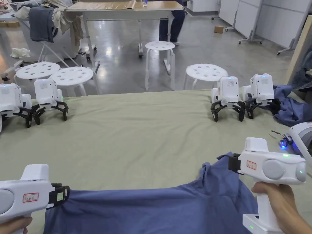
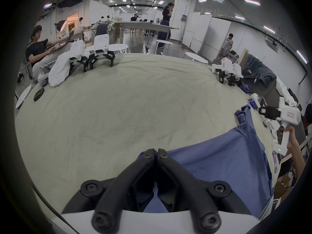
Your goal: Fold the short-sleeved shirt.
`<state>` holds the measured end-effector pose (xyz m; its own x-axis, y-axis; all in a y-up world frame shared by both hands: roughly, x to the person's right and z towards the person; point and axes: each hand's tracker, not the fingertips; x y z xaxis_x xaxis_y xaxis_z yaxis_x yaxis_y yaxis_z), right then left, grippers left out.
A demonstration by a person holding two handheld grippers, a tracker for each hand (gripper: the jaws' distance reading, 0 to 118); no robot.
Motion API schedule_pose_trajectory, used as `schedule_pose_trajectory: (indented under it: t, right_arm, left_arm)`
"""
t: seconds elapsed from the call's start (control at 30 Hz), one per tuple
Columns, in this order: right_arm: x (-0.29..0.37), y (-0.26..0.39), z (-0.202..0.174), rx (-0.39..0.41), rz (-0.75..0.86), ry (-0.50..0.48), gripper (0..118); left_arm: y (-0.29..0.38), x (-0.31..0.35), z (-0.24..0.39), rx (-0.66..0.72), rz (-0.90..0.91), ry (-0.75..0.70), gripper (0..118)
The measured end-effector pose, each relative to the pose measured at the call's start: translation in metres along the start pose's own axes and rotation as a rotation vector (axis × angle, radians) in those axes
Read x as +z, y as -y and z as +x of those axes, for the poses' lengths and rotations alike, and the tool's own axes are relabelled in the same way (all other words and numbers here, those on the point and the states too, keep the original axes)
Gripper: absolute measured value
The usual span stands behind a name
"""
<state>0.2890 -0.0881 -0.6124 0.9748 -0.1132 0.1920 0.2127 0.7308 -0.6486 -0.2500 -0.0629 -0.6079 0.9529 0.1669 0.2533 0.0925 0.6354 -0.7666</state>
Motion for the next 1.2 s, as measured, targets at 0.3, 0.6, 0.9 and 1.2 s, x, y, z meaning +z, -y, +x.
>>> schedule_pose_trajectory:
  t: [0.3, 0.6, 0.9, 1.2]
  right_arm:
    - [-0.041, 0.007, 0.021, -0.051, -0.152, 0.037, 101]
    - [-0.05, 0.025, 0.016, 0.003, -0.203, 0.046, 96]
    - [-0.046, 0.04, 0.006, 0.038, -0.203, 0.041, 5]
    - [0.023, 0.013, 0.001, 0.051, -0.083, 0.016, 5]
  left_arm:
    - [0.0, -0.003, -0.01, 0.001, -0.011, -0.015, 0]
    - [0.003, -0.005, -0.01, 0.005, -0.026, -0.025, 0]
    - [0.01, -0.004, -0.013, 0.02, -0.033, -0.023, 0]
    - [0.013, 0.011, -0.01, 0.066, 0.008, -0.024, 0]
